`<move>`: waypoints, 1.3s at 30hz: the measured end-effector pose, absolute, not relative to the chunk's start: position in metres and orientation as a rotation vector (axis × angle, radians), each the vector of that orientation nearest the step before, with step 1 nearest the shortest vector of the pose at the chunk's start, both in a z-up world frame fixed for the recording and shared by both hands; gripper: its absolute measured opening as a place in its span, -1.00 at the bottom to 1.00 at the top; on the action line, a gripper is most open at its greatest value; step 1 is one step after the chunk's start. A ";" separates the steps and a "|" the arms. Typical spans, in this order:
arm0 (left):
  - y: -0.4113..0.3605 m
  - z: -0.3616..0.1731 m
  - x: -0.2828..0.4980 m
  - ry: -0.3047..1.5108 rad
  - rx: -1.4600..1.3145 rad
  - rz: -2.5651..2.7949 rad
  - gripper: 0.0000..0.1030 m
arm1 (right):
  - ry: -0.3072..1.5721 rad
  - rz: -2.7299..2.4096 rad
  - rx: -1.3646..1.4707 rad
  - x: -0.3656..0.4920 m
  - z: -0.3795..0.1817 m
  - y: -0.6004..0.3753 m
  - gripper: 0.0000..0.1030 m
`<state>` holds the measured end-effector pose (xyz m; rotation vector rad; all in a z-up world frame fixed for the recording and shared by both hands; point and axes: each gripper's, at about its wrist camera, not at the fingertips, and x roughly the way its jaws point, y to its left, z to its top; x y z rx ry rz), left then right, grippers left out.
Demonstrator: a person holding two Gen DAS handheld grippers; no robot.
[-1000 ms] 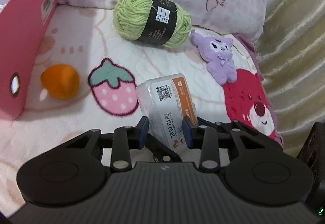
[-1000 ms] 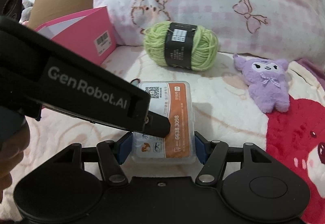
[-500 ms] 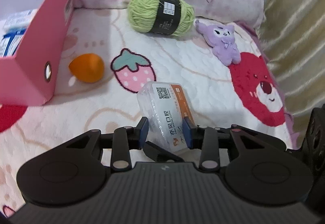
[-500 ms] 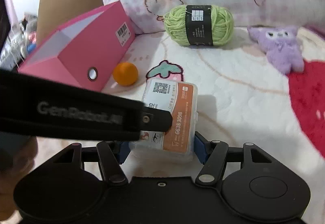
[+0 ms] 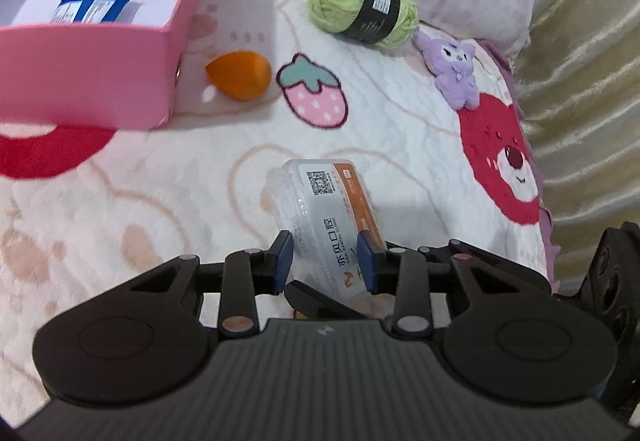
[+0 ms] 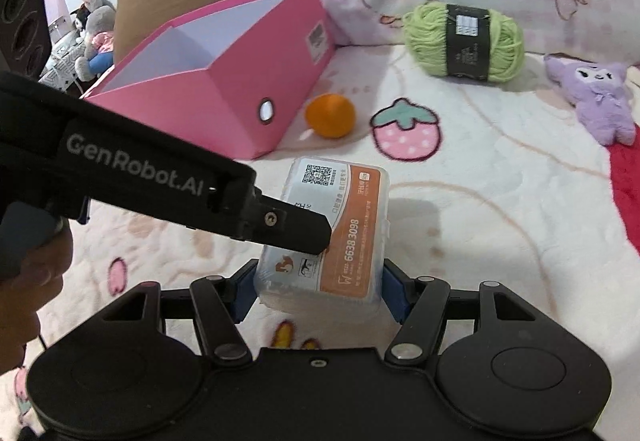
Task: Organize objects
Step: 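Lift the clear box with the left gripper and carry it toward the pink box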
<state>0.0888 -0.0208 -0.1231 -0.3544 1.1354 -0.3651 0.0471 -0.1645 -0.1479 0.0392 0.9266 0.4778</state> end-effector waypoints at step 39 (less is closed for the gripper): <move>0.042 -0.017 0.023 0.974 -0.379 -0.399 -0.34 | 0.812 0.508 0.054 0.002 -0.045 -0.124 0.32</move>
